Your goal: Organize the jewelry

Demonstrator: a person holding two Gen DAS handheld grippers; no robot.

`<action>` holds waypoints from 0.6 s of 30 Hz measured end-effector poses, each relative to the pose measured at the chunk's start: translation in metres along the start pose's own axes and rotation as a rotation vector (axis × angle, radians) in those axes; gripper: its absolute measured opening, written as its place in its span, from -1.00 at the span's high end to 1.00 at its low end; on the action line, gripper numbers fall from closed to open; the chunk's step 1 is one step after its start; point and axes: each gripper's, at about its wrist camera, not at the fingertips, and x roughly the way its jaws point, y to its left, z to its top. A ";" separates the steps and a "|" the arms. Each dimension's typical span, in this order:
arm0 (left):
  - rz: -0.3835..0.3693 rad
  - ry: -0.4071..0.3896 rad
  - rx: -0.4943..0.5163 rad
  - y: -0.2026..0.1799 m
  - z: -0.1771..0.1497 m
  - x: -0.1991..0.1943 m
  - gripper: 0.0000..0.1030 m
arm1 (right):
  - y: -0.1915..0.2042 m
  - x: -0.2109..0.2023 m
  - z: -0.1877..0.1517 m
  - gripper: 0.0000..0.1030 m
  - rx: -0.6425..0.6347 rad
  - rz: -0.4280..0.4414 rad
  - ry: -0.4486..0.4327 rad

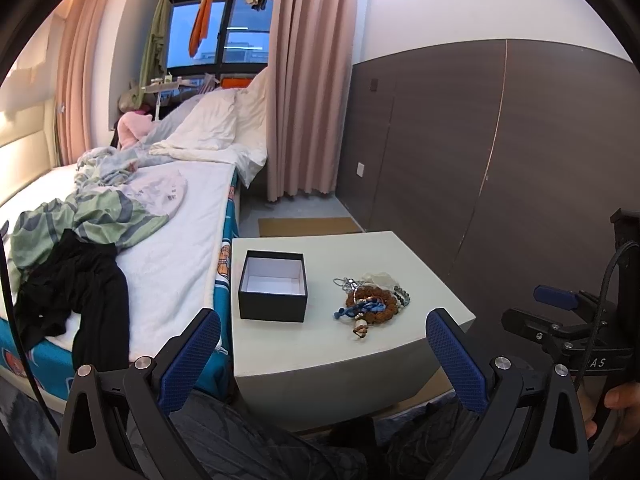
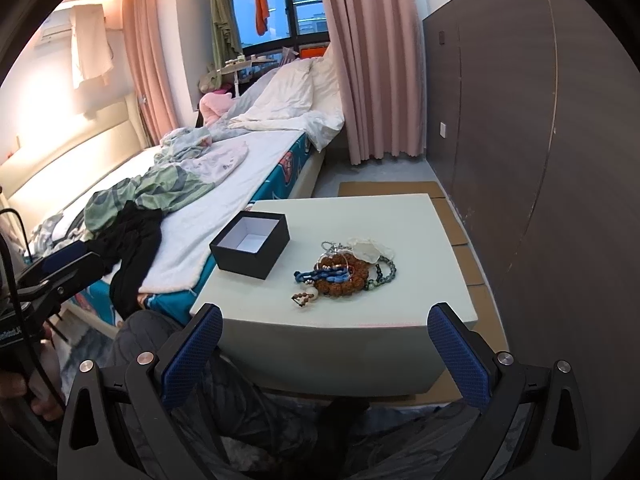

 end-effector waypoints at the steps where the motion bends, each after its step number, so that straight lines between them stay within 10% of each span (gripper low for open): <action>1: 0.000 0.000 0.000 0.000 0.000 0.000 -0.99 | 0.001 -0.001 0.000 -1.00 -0.005 -0.003 -0.003; 18: -0.027 0.011 -0.001 -0.001 -0.002 0.007 -0.99 | -0.009 -0.001 0.001 -1.00 0.030 -0.002 -0.007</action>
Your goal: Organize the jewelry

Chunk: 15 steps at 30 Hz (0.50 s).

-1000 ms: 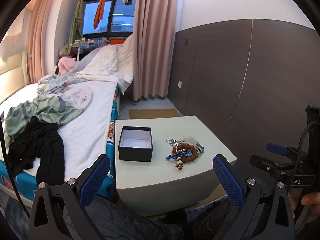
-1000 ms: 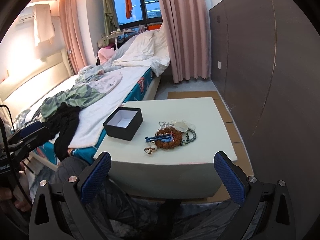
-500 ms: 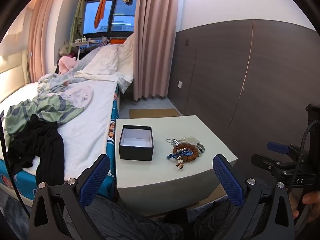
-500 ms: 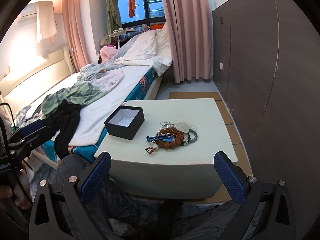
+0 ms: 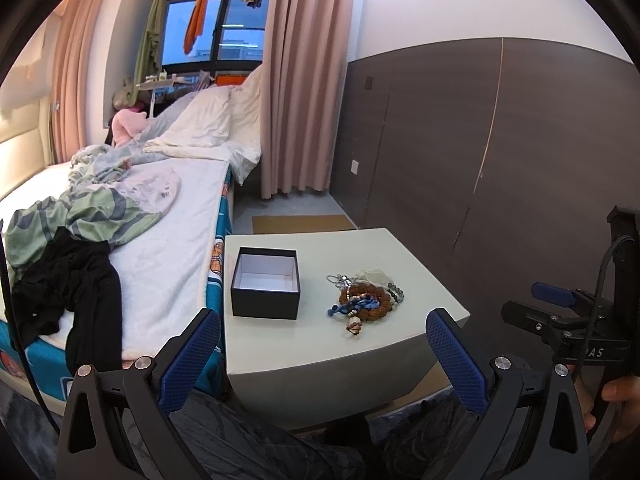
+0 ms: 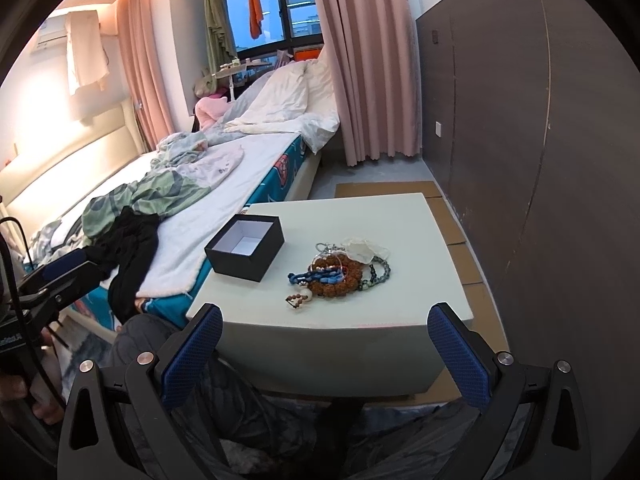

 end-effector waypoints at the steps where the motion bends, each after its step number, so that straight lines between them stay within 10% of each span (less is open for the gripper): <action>1: -0.008 0.005 0.000 0.000 -0.001 0.002 -0.99 | -0.001 0.001 0.000 -1.00 0.004 -0.003 -0.001; 15: -0.083 0.113 0.018 -0.012 0.004 0.057 -0.79 | -0.041 0.029 0.001 -1.00 0.102 0.012 0.022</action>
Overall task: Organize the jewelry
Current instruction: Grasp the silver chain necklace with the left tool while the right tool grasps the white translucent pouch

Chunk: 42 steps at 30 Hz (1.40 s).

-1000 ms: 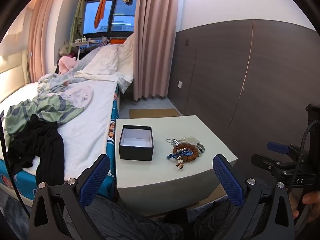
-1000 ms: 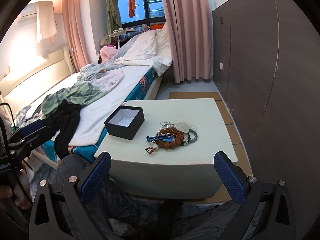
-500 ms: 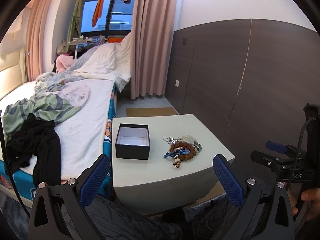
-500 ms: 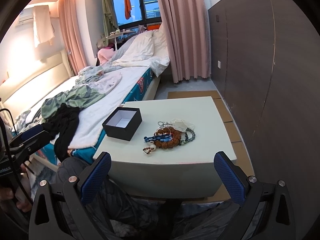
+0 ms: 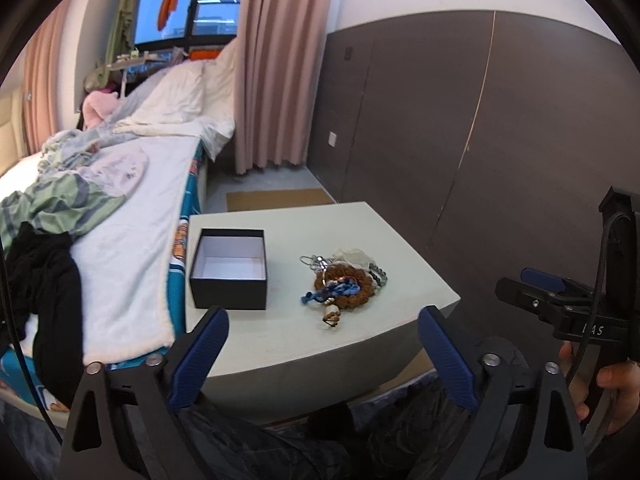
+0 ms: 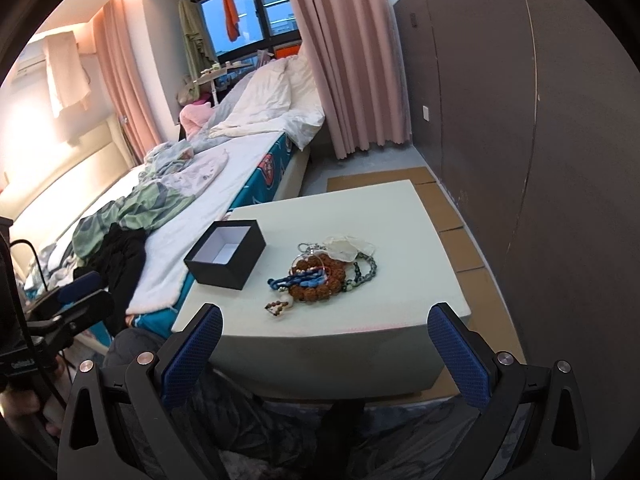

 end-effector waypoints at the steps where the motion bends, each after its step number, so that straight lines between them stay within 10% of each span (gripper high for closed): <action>1: -0.003 0.010 0.002 -0.001 0.001 0.005 -0.74 | -0.003 0.003 0.002 -1.00 0.007 0.003 0.004; 42: -0.043 0.521 -0.114 0.015 0.088 0.247 0.08 | -0.089 0.169 0.056 -0.61 0.202 0.093 0.243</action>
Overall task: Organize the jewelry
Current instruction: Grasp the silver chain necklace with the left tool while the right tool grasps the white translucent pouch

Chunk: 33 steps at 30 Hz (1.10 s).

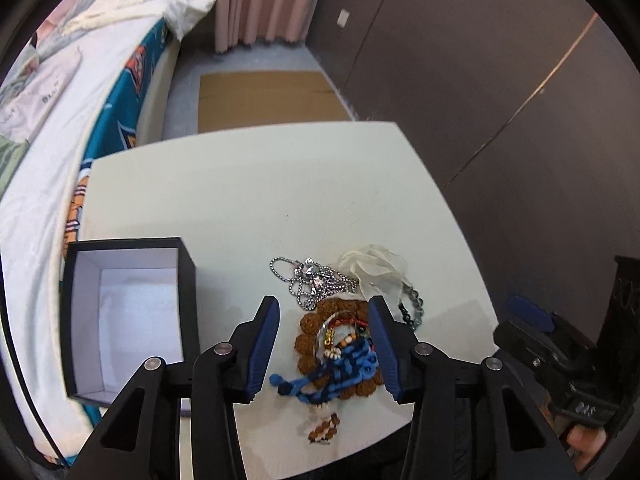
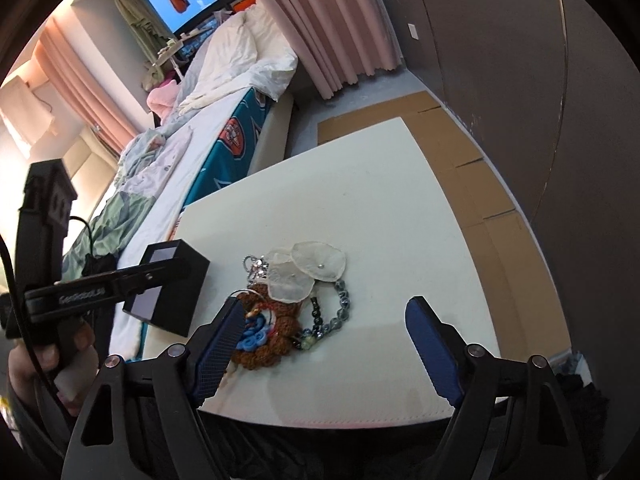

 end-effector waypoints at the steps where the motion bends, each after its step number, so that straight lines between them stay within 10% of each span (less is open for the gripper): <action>1: 0.009 0.015 -0.002 -0.001 0.003 0.005 0.08 | -0.002 0.002 0.001 -0.61 0.005 0.001 0.002; 27: 0.177 0.145 0.061 -0.015 0.023 0.094 0.21 | -0.020 0.022 0.007 -0.61 0.054 -0.017 0.039; 33: 0.148 0.148 0.049 -0.002 0.020 0.088 0.67 | -0.018 0.026 0.003 -0.61 0.048 -0.023 0.058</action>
